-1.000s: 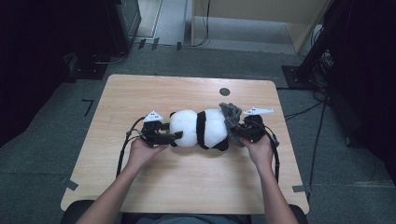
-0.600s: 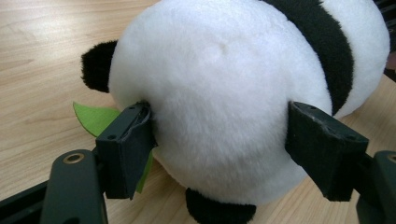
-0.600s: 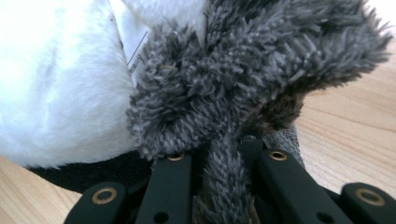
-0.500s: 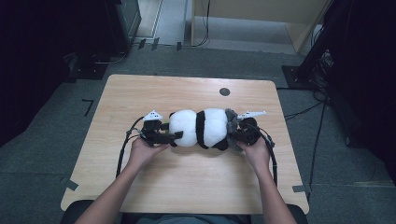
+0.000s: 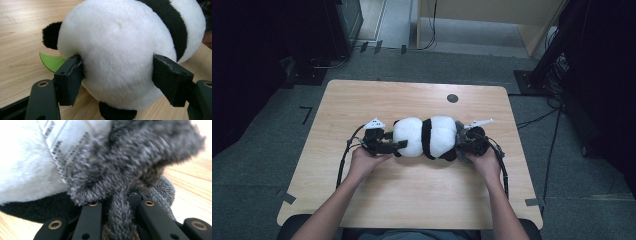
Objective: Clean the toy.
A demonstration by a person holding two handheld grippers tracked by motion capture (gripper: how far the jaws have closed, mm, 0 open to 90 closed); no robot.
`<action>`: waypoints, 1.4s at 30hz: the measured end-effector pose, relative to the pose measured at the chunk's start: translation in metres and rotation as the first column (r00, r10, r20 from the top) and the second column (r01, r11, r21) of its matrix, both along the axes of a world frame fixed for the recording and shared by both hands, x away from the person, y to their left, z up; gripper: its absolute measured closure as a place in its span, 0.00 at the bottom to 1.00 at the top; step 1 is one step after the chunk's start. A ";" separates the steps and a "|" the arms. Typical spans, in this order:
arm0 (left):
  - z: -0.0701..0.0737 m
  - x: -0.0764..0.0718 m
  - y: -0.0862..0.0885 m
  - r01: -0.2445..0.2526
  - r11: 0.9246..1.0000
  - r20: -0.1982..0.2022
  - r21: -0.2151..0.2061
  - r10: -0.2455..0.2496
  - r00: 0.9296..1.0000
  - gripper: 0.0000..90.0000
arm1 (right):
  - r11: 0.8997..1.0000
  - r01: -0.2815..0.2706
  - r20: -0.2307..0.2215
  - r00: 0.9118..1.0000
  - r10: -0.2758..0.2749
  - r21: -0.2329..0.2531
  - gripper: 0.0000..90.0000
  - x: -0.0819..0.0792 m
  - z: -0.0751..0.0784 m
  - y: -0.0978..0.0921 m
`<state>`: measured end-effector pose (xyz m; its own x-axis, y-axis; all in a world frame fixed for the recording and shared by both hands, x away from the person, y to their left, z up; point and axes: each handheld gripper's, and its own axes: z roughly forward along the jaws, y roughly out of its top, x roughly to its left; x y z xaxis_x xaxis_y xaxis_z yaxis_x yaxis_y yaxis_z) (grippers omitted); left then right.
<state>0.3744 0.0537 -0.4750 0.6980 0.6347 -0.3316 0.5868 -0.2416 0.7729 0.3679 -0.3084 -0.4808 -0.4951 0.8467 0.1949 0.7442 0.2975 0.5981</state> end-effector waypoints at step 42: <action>0.007 -0.005 -0.003 -0.003 0.998 0.025 0.062 0.002 1.000 0.32 | 0.917 -0.384 0.196 0.913 0.358 0.111 0.89 -0.047 0.058 0.122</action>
<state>0.3695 0.0508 -0.4677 0.7040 0.6553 -0.2738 0.5680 -0.2880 0.7710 0.3209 -0.1868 -0.4228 -0.8040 0.5645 0.1867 0.4816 0.4340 0.7614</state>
